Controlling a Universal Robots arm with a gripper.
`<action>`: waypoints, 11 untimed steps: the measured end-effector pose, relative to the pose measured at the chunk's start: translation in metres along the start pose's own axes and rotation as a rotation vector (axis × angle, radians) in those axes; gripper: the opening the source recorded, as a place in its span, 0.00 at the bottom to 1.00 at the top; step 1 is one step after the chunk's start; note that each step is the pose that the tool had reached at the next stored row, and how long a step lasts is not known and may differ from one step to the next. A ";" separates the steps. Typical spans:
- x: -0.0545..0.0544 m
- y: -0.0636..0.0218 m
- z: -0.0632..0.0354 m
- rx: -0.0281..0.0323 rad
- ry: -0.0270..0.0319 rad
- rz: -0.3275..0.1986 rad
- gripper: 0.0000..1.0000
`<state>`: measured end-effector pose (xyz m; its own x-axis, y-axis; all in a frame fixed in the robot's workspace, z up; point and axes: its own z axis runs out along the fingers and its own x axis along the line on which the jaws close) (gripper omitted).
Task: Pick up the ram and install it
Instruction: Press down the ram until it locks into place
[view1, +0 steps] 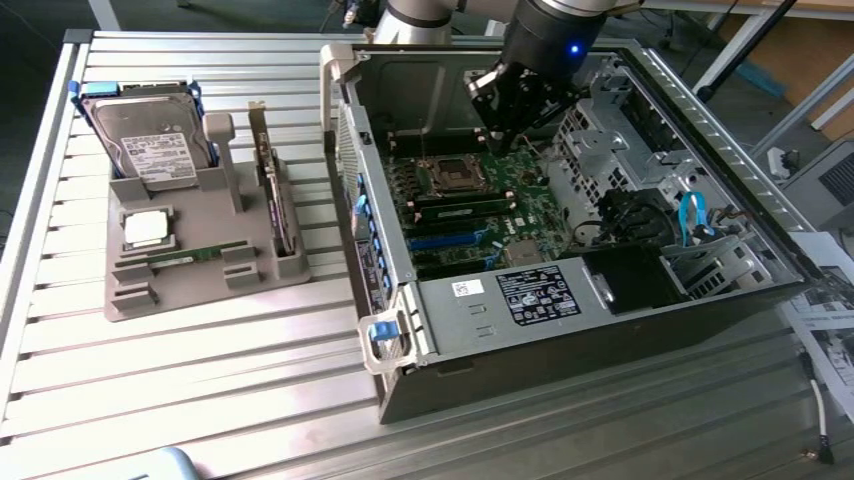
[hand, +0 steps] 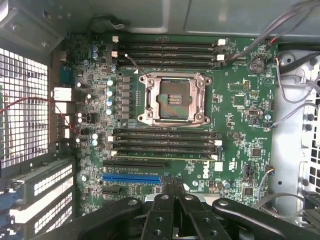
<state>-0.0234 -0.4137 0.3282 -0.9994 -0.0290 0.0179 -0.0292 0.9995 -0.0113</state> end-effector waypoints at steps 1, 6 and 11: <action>0.000 0.0000 0.0000 0.0000 0.0000 0.000 0.11; 0.000 0.0001 -0.0006 0.0001 0.0000 0.000 0.11; 0.000 0.0000 -0.0067 0.0000 -0.0001 0.000 0.11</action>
<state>-0.0235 -0.4136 0.3349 -0.9994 -0.0289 0.0178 -0.0291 0.9995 -0.0112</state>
